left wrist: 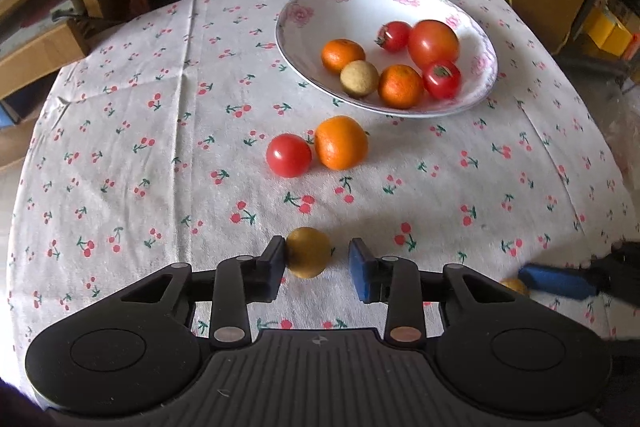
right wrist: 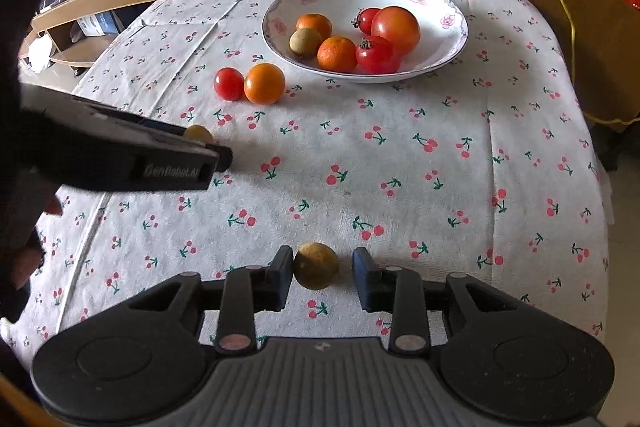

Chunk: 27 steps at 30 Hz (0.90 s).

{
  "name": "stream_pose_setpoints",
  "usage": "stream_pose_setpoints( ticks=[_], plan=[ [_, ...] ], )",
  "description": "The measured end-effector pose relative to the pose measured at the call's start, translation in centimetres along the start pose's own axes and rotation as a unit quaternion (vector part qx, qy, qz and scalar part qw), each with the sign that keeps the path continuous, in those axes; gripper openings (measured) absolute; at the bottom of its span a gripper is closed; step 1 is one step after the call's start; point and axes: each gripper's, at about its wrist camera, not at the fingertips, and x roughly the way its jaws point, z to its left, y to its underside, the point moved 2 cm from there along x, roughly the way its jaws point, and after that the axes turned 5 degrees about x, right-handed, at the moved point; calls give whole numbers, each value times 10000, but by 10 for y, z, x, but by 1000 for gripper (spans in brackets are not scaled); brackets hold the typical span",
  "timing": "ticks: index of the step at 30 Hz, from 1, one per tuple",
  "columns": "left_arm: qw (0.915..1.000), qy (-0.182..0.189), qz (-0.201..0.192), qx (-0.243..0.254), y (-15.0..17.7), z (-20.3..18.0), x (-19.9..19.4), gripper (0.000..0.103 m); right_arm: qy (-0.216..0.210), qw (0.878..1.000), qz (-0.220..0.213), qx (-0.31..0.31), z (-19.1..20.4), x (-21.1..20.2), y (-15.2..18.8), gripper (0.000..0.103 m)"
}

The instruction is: Organize fruits

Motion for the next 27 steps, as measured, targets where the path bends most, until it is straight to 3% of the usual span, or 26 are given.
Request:
stream_pose_setpoints(
  ticks=[1, 4, 14, 17, 24, 27],
  plan=[
    [10000, -21, -5, 44, 1, -1, -1, 39, -14, 10000, -11, 22, 0, 0, -1, 26],
    [10000, 57, 16, 59, 6, 2, -4, 33, 8, 10000, -47, 41, -2, -3, 0, 26],
    [9999, 133, -12, 15, 22, 6, -21, 32, -4, 9995, -191, 244, -7, -24, 12, 26],
    [9996, 223, -46, -155, 18, 9, -23, 36, -24, 9992, -233, 330, -6, -29, 16, 26],
    [9986, 329, -133, -384, 5, 10, -21, 57, 7, 9988, -162, 459, -10, -26, 20, 26],
    [9986, 286, -127, -436, 2, 11, -16, 57, -12, 9987, -160, 489, -10, -24, 18, 26]
  ],
)
